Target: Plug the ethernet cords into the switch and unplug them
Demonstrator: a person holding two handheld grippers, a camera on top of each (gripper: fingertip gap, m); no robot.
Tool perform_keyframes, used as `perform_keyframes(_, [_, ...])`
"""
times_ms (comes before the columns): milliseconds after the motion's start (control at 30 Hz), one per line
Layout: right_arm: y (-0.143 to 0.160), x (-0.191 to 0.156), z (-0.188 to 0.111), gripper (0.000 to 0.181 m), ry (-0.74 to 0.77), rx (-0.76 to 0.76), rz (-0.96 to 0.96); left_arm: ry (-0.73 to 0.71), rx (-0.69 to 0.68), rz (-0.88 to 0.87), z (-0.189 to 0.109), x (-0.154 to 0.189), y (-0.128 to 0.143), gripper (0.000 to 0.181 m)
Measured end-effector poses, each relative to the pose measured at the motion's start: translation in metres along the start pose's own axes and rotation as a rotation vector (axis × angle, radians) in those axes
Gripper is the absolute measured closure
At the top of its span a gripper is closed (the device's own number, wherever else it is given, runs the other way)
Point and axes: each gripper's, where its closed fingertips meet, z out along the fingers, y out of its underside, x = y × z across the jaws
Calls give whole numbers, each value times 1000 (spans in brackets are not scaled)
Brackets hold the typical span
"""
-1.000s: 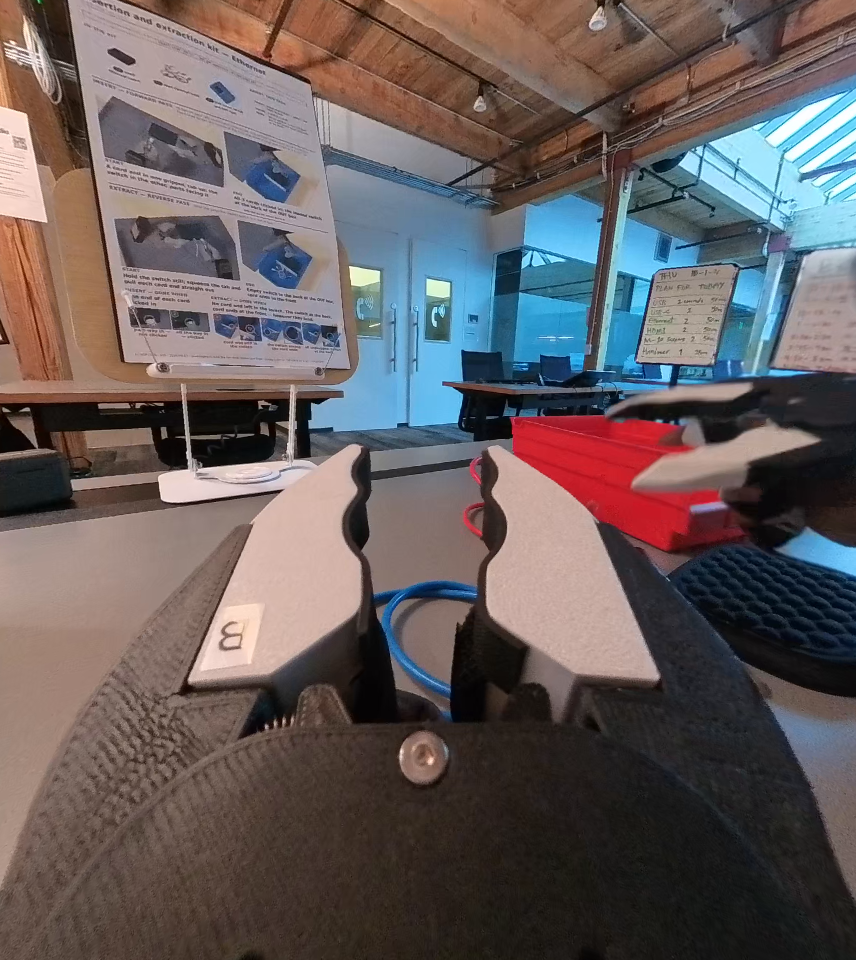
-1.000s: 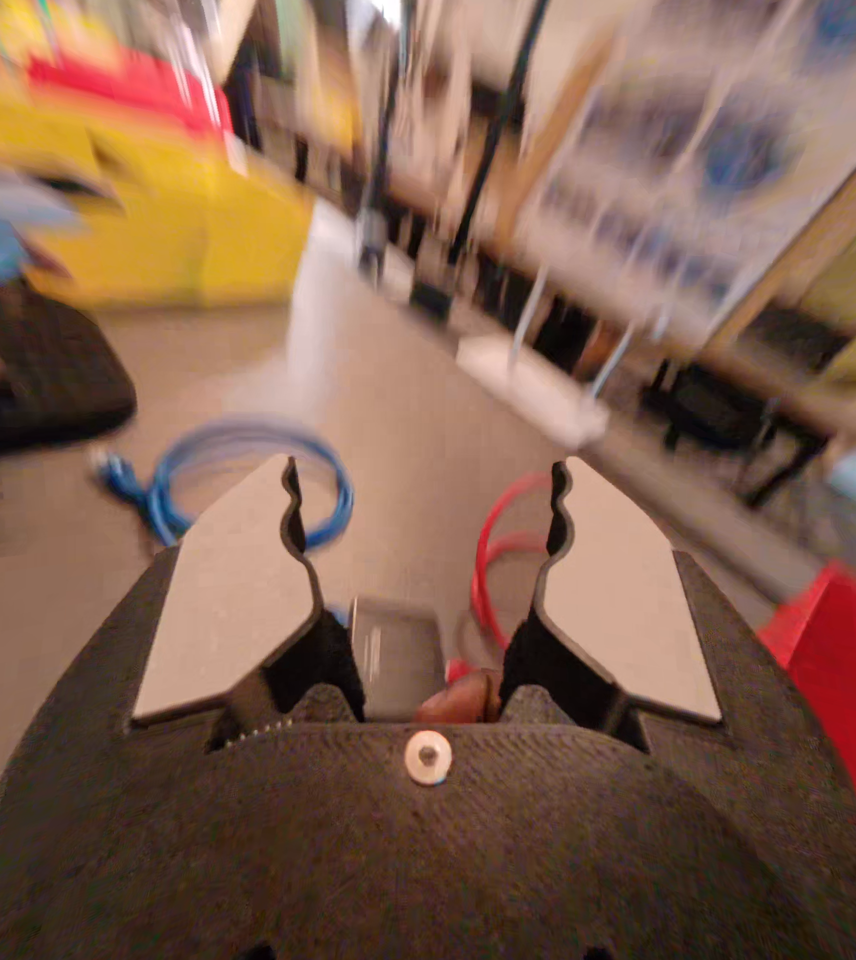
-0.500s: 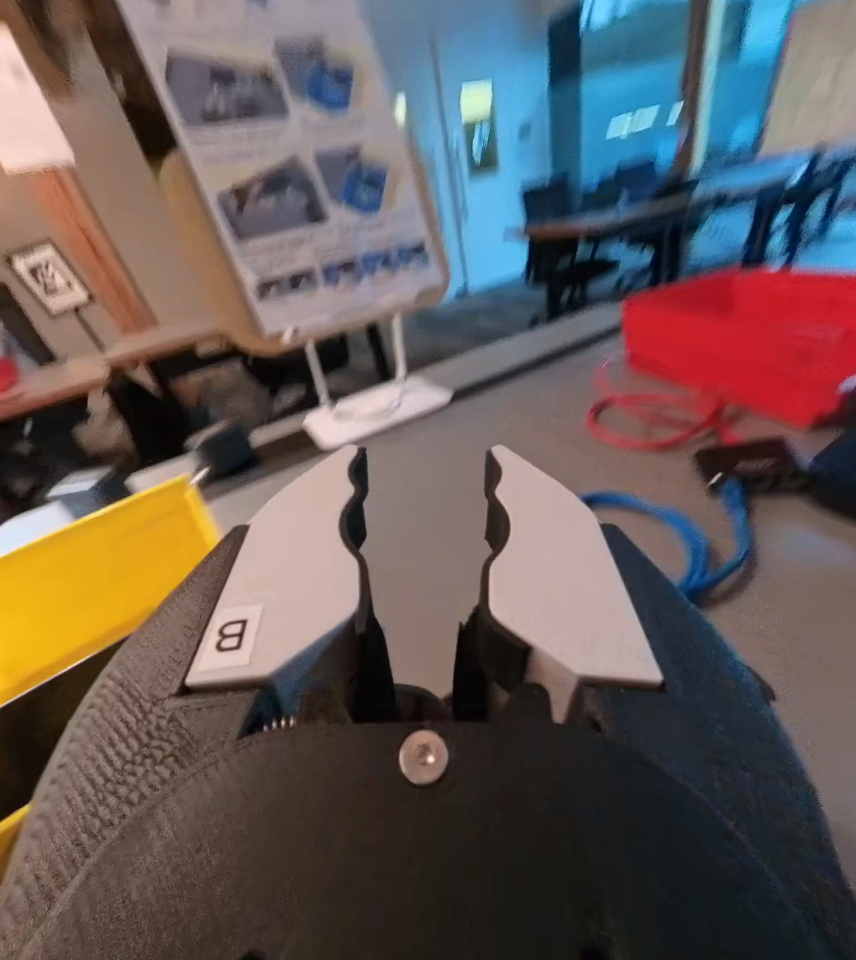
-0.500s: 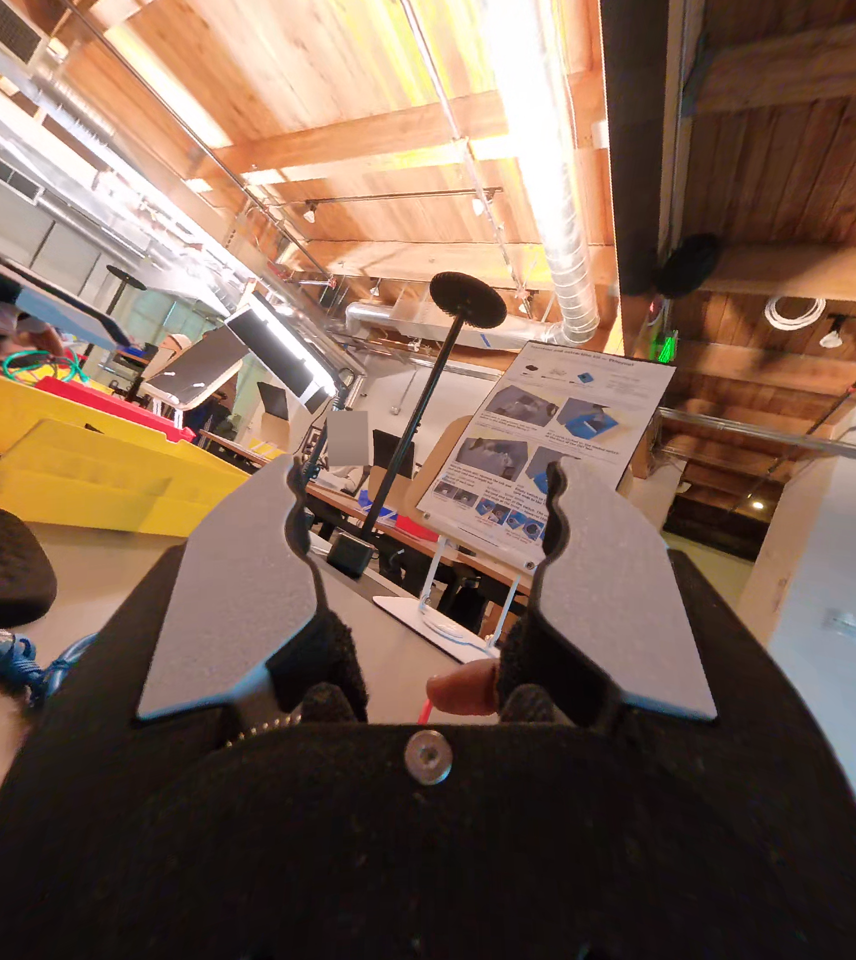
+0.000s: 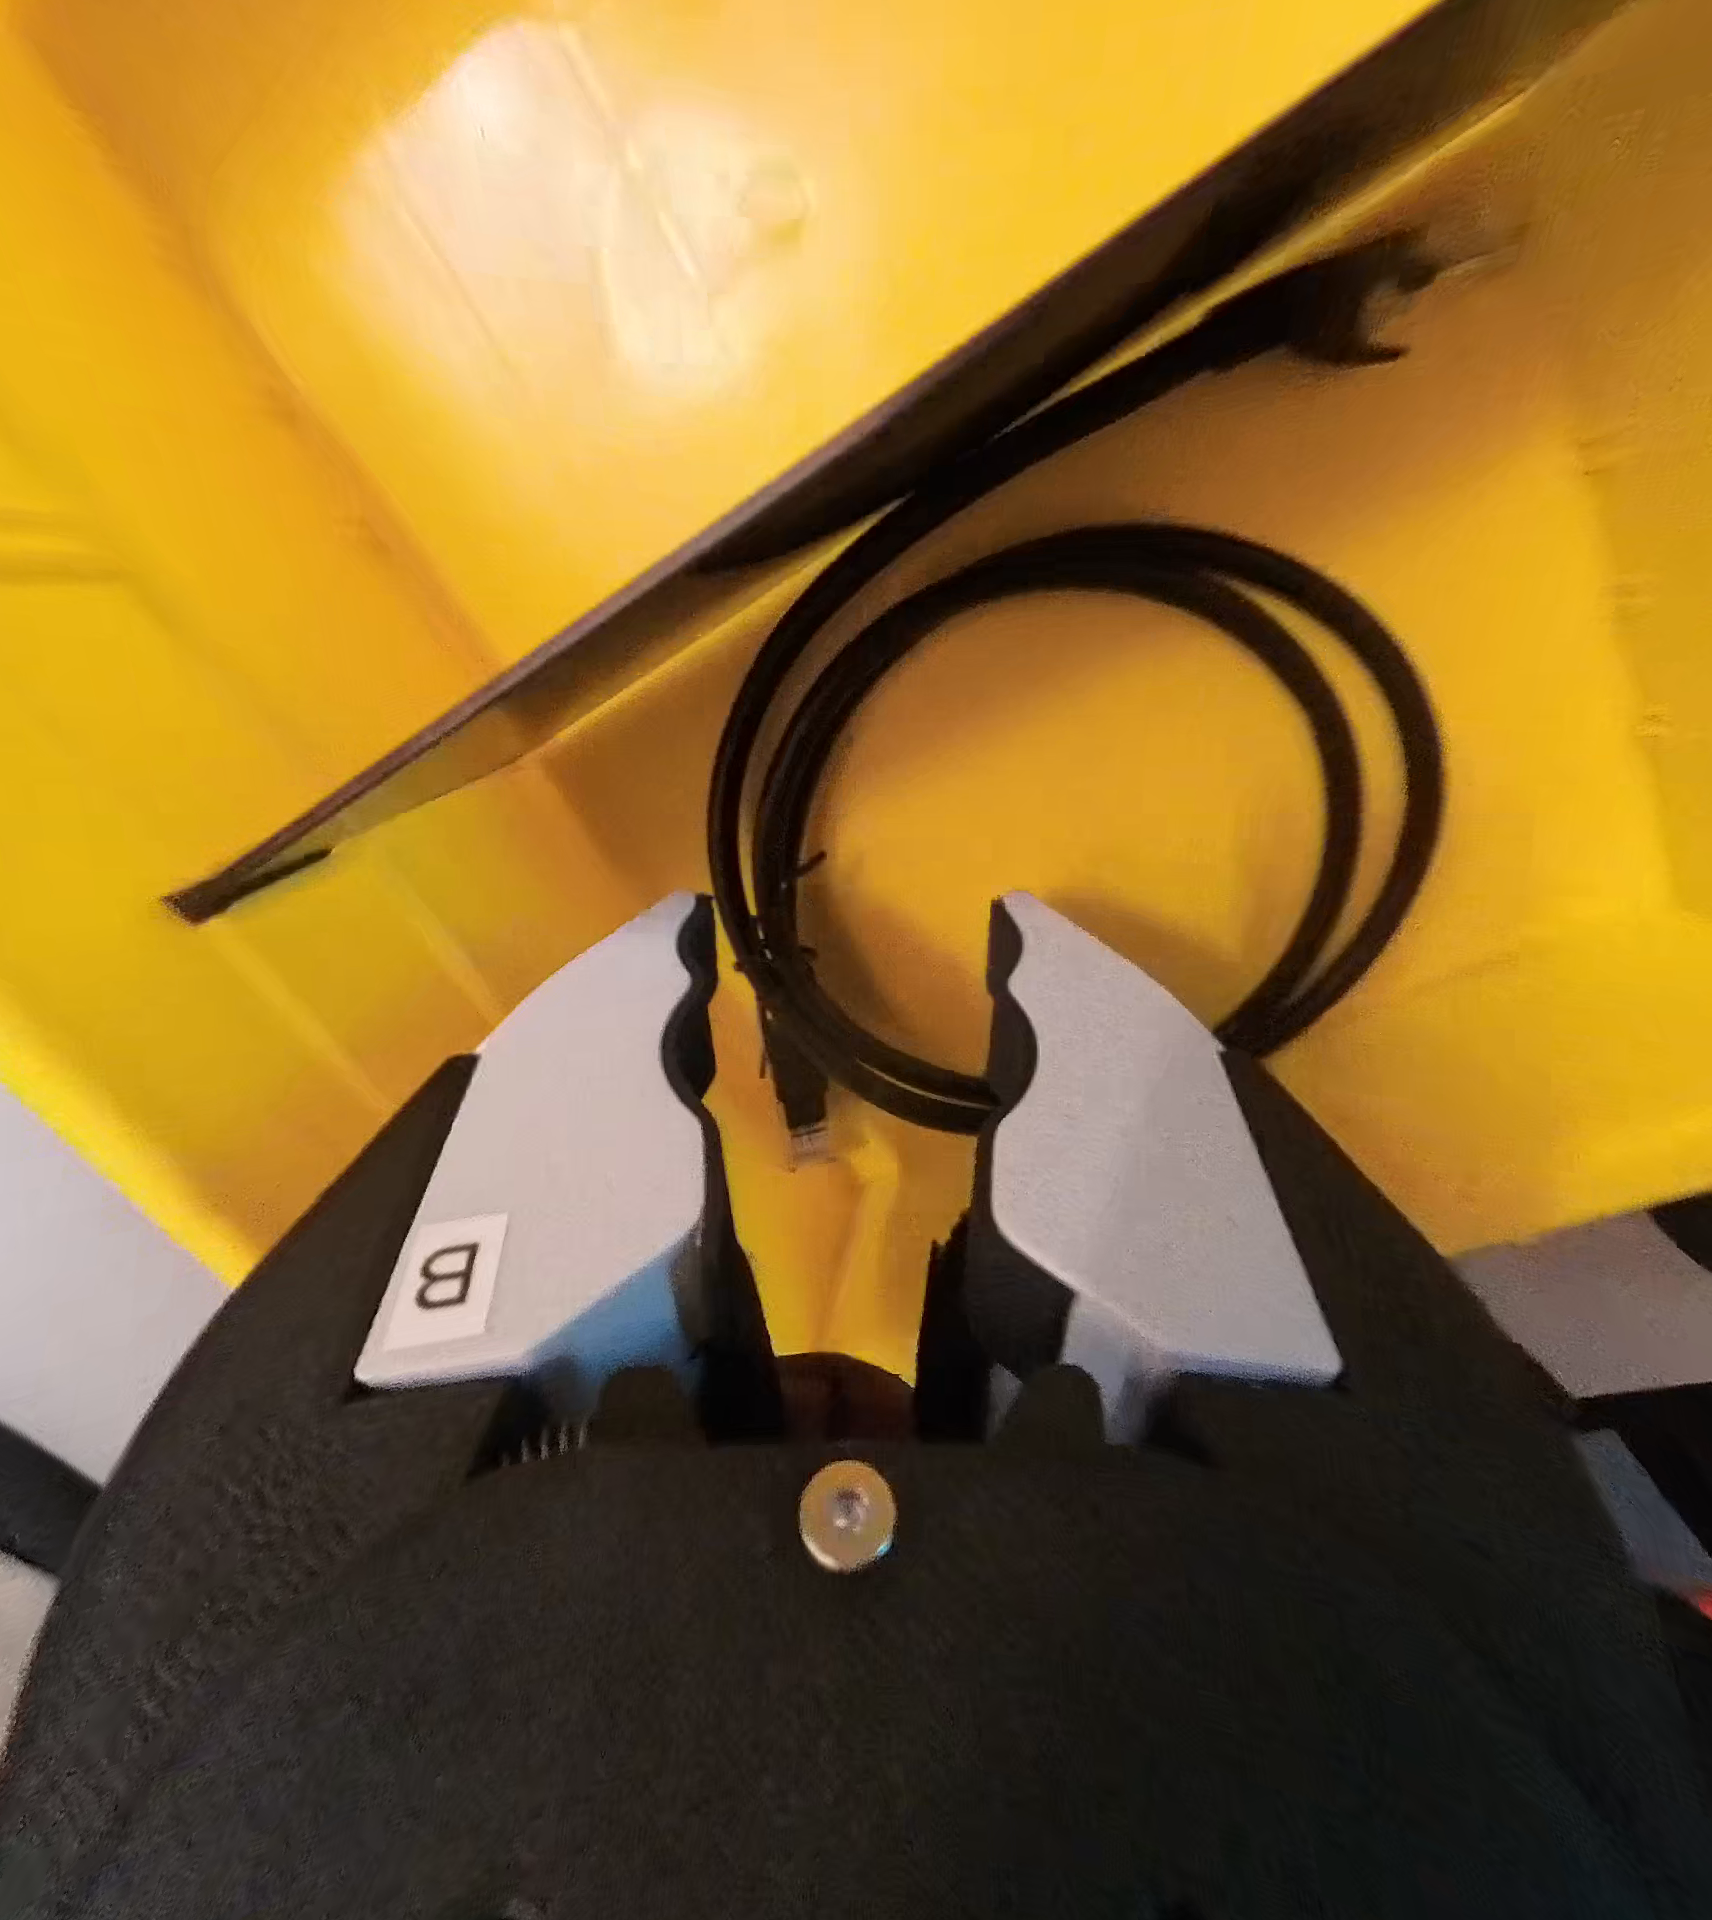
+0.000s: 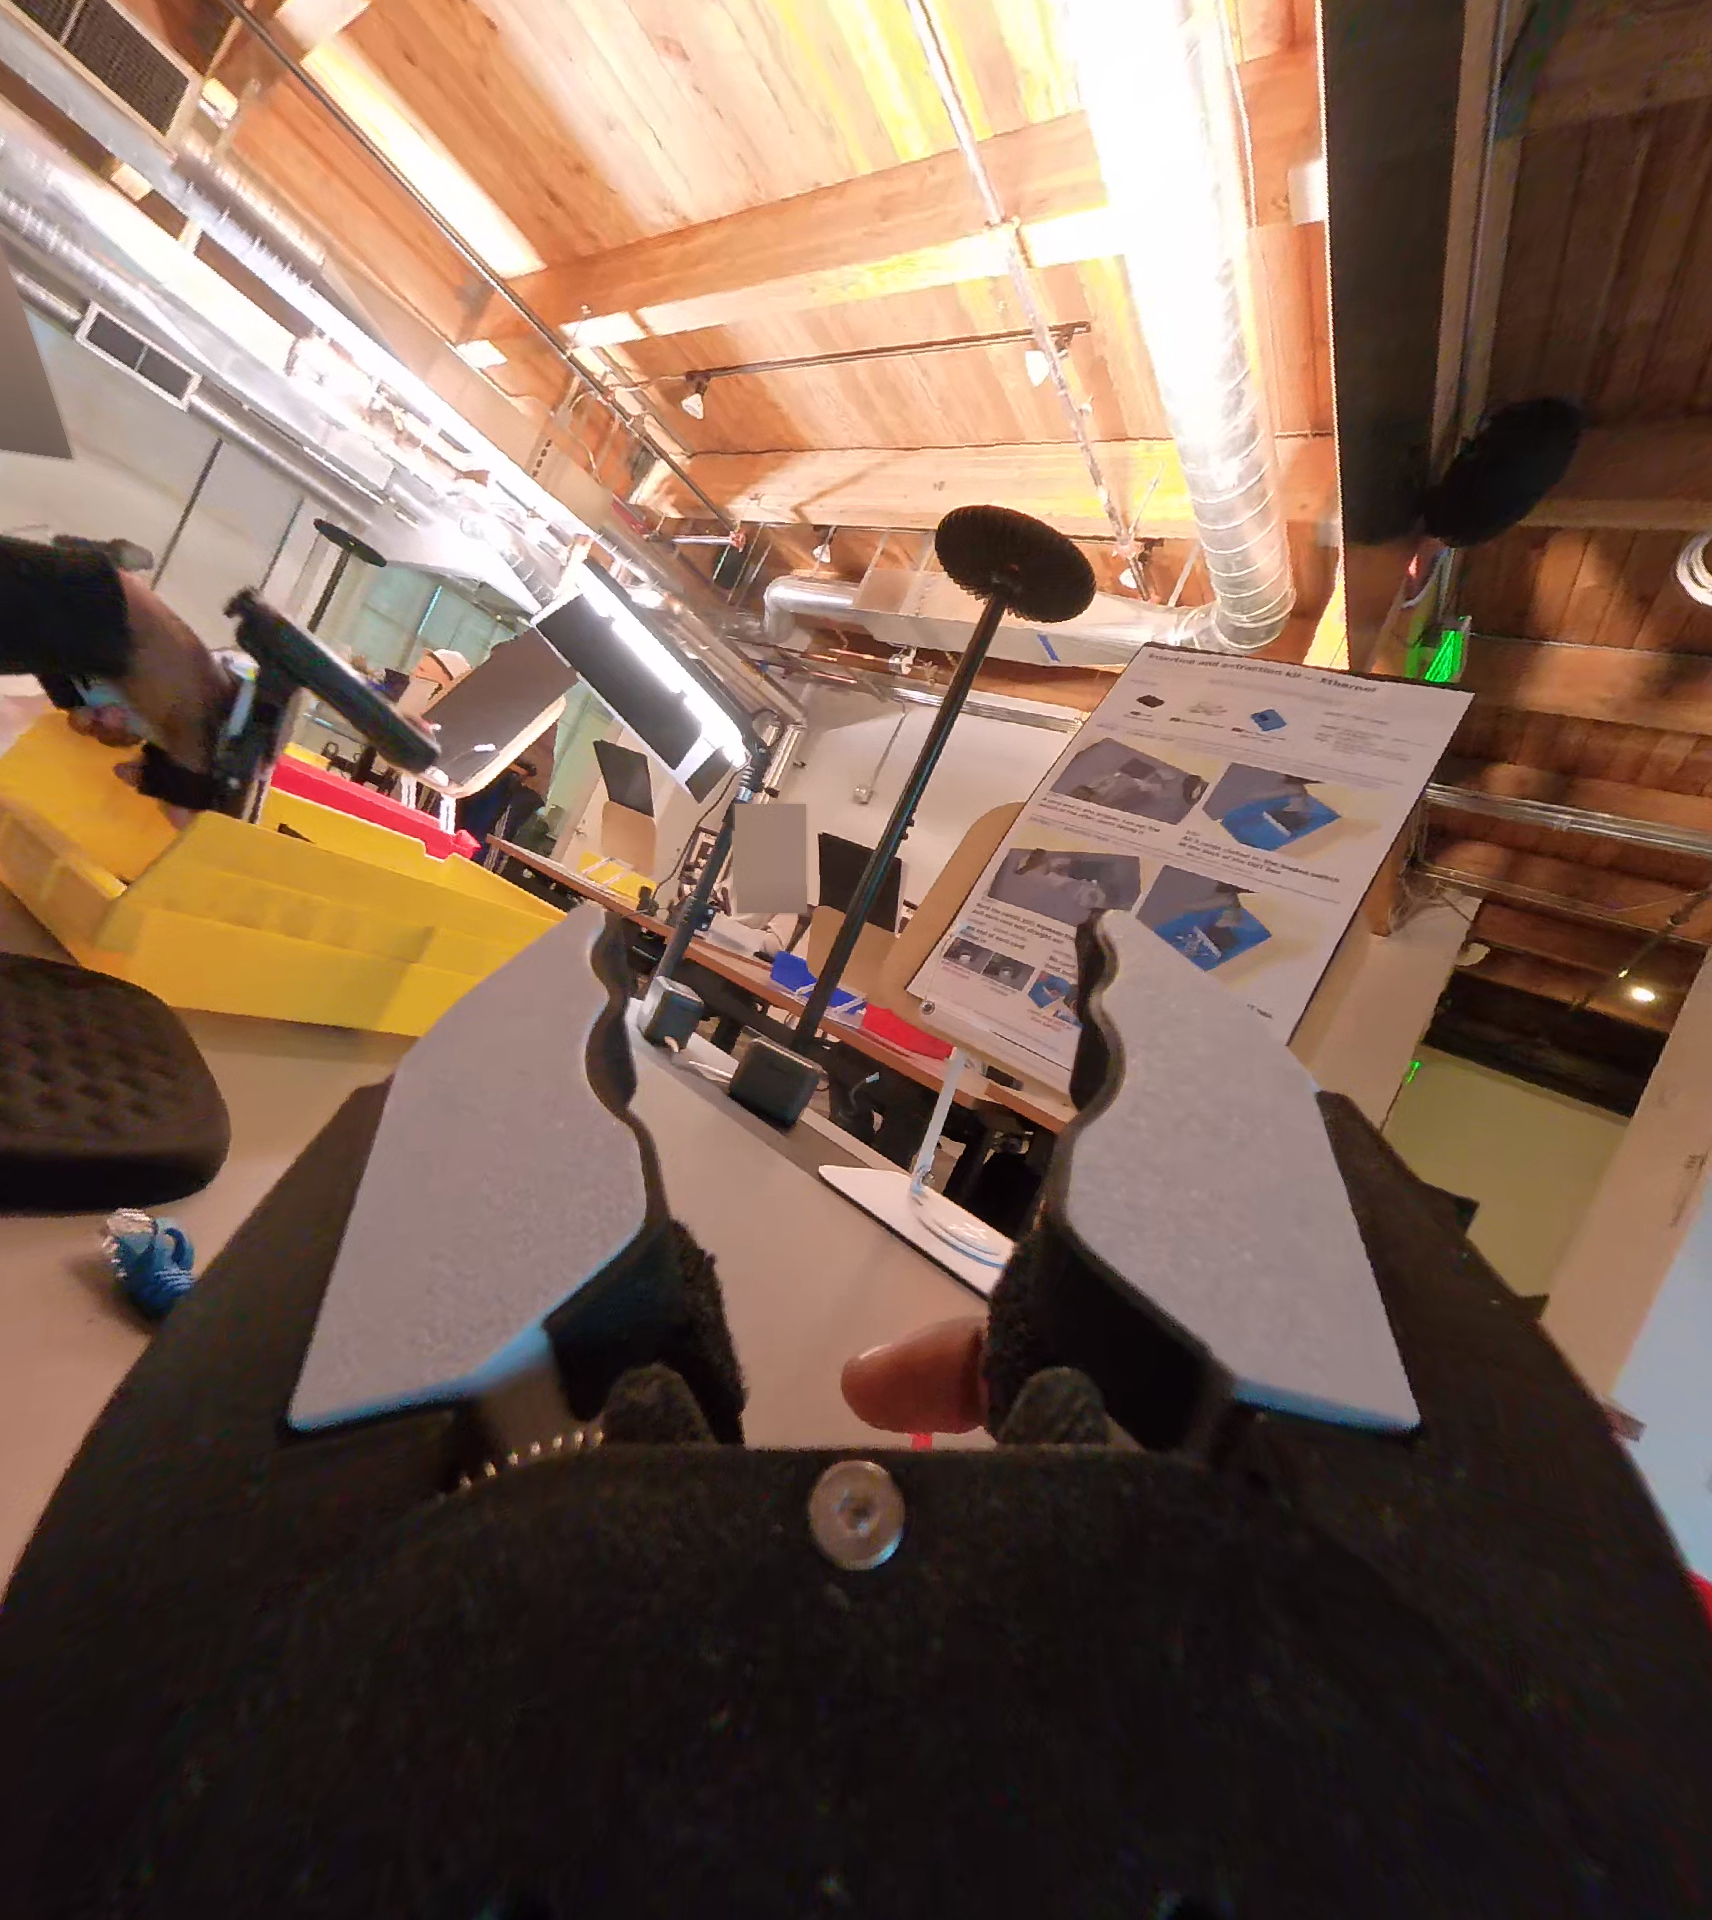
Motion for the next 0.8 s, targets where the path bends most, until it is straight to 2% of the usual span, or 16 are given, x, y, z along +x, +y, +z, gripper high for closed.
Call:
perform_keyframes(200, [-1, 2, -1, 102, 4, 9, 25, 24, -140, 4, 16, -11, 8, 138])
perform_keyframes(300, [0, 0, -1, 104, -2, 6, 13, 43, -184, 18, 23, -11, 12, 149])
perform_keyframes(367, [1, -2, -1, 104, -6, 0, -5, 29, -176, 15, 24, -12, 10, 165])
perform_keyframes(500, [2, -5, 0, 105, -20, -8, -24, -33, -164, 44, 18, -13, 13, 168])
perform_keyframes(633, [3, -5, 0, 106, -19, -11, -28, -139, -39, 44, -15, -14, 7, 168])
perform_keyframes(800, [6, -9, 1, 108, -37, -29, -42, -382, 275, 30, -88, -17, -8, 169])
